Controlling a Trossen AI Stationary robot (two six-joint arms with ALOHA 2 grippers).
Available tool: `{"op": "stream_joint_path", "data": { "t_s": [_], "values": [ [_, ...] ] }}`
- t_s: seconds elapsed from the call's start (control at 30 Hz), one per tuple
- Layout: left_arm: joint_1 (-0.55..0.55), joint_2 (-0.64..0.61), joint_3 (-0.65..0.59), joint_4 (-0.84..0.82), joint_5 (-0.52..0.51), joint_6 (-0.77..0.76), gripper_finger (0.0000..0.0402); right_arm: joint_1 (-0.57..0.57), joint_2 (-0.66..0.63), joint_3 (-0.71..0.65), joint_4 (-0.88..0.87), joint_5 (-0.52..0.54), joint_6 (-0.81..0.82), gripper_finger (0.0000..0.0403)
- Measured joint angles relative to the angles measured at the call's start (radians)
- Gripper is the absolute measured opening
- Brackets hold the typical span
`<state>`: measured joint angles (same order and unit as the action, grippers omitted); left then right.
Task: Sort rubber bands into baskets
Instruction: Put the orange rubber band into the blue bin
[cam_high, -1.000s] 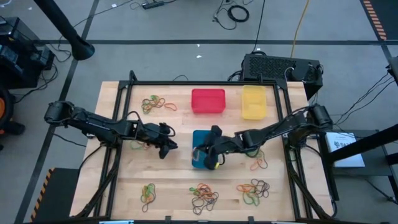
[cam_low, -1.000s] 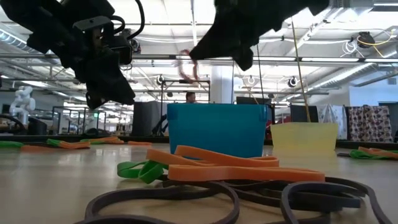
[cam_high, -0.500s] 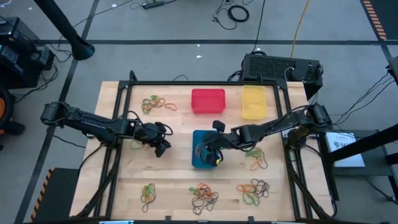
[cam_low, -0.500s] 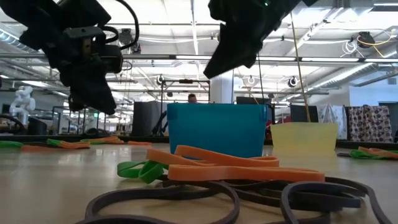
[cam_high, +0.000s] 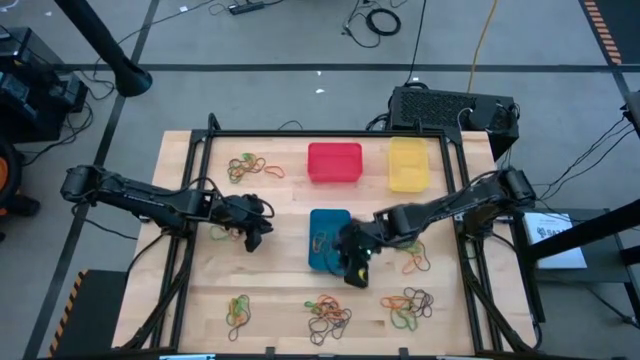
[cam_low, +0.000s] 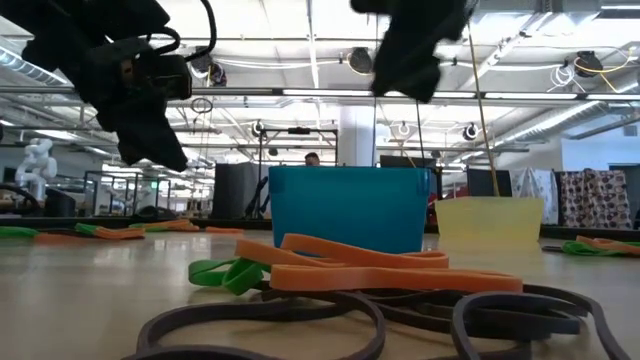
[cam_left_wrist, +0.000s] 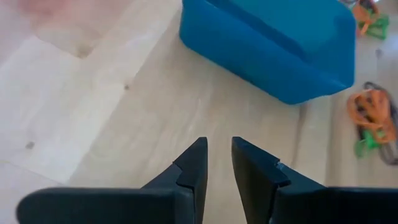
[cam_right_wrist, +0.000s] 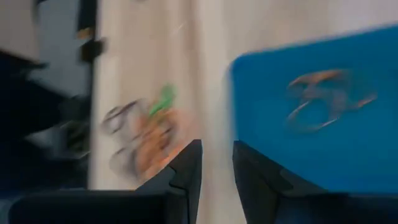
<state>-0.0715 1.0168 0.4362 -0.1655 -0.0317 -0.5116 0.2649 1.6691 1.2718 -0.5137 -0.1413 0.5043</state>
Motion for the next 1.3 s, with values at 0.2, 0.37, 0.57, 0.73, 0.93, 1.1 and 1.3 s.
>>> {"op": "stream_joint_path", "data": {
  "t_s": [0.2,0.37,0.57,0.73,0.93,1.1,1.3],
  "values": [
    [0.000,0.000,0.000,0.002,-0.109,0.083,0.0079,0.153,0.000,0.008,-0.069,-0.039,0.205,0.0076],
    [0.001,0.000,0.000,0.031,-0.174,0.117,0.0079,0.300,0.000,-0.006,-0.118,0.092,0.364,0.0073],
    [0.000,0.000,0.000,0.091,-0.179,0.230,0.0079,0.424,0.016,-0.063,-0.108,0.280,0.371,0.0073],
    [0.000,0.000,0.000,0.097,-0.180,0.238,0.0079,0.454,0.016,-0.124,-0.116,0.296,0.398,0.0073],
    [0.000,0.000,0.000,0.097,-0.181,0.230,0.0079,0.455,0.016,-0.206,-0.094,0.299,0.370,0.0073],
    [0.000,0.000,0.000,0.097,-0.179,0.229,0.0079,0.455,0.016,-0.282,-0.011,0.296,0.351,0.0073],
    [0.000,0.000,0.000,0.097,-0.178,0.177,0.0079,0.455,0.016,-0.362,0.094,0.293,0.338,0.0073]
  ]
}}
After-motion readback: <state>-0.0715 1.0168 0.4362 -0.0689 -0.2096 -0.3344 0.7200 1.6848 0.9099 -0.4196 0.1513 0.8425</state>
